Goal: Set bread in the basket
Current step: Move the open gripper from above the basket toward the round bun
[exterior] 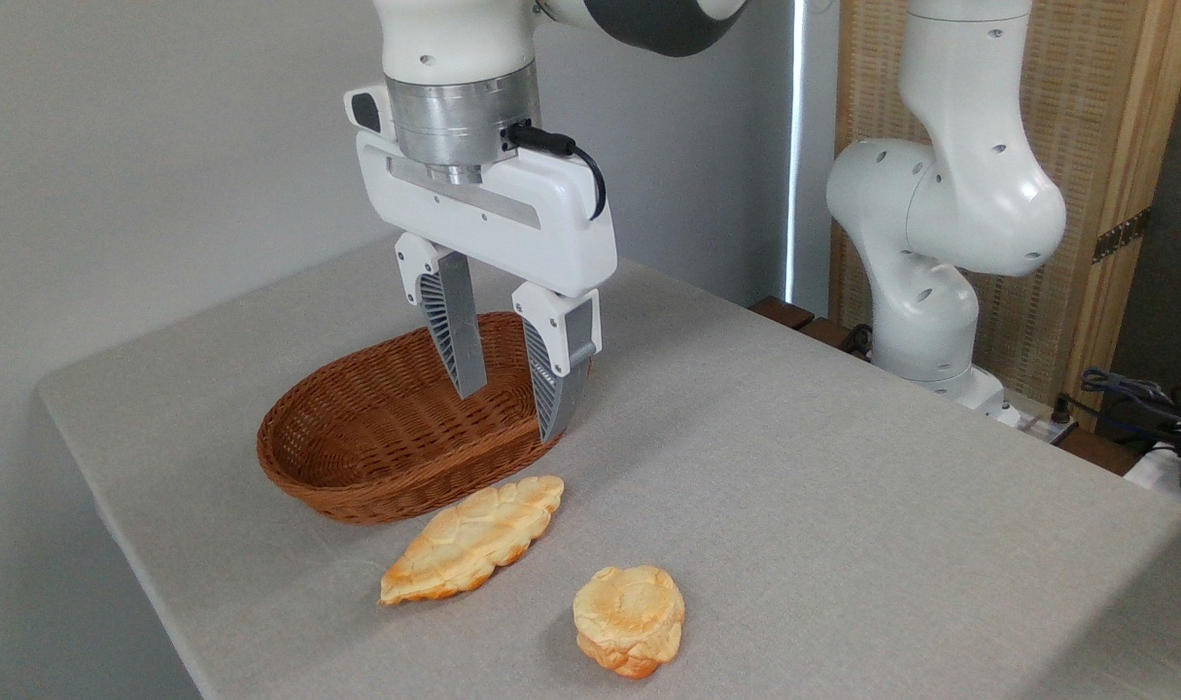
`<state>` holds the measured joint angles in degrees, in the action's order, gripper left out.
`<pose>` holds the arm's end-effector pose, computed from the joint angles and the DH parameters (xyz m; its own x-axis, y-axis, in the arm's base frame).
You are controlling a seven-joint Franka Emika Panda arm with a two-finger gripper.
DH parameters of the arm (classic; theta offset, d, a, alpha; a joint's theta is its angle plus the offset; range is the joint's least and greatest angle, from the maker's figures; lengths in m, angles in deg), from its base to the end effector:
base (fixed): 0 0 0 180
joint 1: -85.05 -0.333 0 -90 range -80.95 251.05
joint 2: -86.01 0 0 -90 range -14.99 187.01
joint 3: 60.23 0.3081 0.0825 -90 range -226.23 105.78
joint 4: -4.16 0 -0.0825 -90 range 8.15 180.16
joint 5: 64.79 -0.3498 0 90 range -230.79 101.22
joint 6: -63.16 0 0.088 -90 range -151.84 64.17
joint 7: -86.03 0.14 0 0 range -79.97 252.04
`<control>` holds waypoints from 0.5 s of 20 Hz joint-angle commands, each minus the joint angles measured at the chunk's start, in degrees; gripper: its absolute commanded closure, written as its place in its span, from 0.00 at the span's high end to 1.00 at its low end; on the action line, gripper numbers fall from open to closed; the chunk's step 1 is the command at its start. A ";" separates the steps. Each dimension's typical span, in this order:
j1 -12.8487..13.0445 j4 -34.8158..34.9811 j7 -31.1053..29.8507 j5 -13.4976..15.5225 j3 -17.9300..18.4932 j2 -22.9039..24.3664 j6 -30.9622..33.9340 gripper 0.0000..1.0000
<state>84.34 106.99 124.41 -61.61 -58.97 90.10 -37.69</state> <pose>0.5116 0.0112 0.5381 0.8091 -0.5842 0.0636 -0.5864 -0.8098 0.0215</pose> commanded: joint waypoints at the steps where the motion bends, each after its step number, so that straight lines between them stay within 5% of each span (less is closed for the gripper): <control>1: 0.09 0.96 1.70 1.65 0.42 0.13 -2.14 1.00; 7: -0.26 2.81 7.23 0.51 0.77 0.13 -3.48 1.00; 10: -0.26 2.99 11.43 -2.91 2.00 -0.13 -3.48 1.00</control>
<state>84.16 109.02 131.03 -62.33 -58.32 89.61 -40.04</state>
